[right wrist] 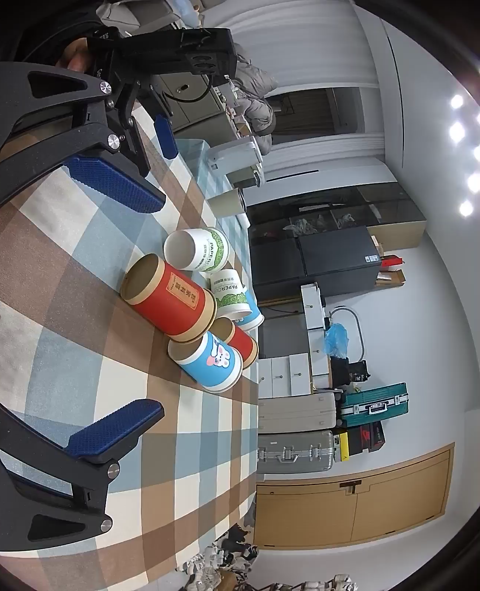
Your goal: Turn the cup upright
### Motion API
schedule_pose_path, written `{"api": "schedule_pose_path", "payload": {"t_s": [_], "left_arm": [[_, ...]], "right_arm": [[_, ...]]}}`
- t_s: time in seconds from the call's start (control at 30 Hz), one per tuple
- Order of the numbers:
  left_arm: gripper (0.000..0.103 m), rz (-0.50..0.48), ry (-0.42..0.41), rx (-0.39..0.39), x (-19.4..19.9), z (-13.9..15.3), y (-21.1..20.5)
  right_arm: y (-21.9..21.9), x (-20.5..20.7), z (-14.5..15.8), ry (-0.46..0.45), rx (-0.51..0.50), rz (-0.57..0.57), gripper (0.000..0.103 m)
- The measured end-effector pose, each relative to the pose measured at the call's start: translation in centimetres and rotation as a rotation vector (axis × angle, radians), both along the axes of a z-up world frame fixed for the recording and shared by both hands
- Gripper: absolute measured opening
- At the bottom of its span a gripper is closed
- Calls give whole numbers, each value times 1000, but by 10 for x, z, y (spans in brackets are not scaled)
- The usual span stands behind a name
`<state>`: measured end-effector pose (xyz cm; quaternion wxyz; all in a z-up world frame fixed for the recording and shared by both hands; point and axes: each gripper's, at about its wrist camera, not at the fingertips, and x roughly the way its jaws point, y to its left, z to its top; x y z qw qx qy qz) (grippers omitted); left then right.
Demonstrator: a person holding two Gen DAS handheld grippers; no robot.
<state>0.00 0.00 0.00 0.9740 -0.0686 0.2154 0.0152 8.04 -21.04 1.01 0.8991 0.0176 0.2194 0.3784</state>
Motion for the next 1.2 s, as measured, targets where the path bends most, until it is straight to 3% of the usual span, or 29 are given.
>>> {"api": "schedule_pose_path", "payload": {"t_s": [1.2], "left_arm": [[102,-1,-1,5,0,1,4]], "right_arm": [[1,0,0,1,-1,0,103]]}}
